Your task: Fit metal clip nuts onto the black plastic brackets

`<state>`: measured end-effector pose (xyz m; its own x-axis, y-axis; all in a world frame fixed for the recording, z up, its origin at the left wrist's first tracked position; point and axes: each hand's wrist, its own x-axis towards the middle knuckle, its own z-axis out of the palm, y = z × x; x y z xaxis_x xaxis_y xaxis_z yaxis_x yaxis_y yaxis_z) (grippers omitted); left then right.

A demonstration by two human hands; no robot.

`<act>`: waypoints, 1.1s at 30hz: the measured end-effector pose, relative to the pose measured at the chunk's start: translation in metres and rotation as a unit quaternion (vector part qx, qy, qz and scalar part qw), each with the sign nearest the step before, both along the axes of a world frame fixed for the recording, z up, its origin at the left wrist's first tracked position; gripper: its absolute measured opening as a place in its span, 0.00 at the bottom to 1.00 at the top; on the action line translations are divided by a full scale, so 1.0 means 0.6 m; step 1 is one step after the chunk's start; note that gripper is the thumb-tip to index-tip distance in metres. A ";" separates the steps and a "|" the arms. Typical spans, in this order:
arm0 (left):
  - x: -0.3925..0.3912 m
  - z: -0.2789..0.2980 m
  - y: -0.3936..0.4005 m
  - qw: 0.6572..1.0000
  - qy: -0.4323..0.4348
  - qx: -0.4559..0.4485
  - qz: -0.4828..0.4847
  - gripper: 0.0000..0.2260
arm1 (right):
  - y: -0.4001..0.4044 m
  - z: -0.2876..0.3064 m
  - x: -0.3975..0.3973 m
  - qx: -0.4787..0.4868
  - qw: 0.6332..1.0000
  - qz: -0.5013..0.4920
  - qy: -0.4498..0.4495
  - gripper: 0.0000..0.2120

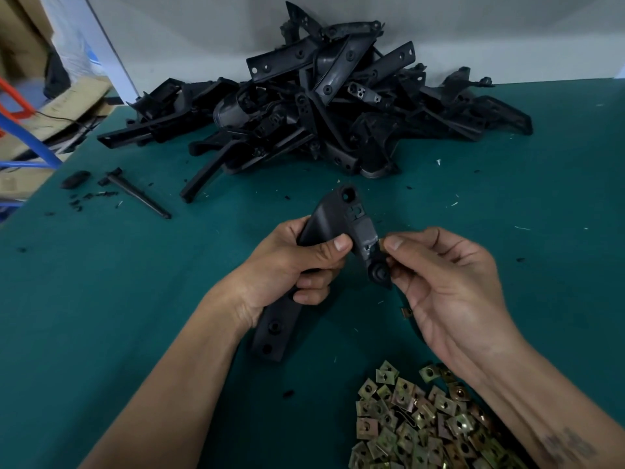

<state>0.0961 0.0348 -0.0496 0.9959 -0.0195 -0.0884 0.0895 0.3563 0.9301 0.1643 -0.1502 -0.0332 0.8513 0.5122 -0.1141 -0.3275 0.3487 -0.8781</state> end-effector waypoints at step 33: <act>-0.005 -0.002 0.000 0.999 -0.034 -0.034 -0.020 0.10 | -0.016 0.007 0.002 0.023 0.986 0.127 -0.102 0.08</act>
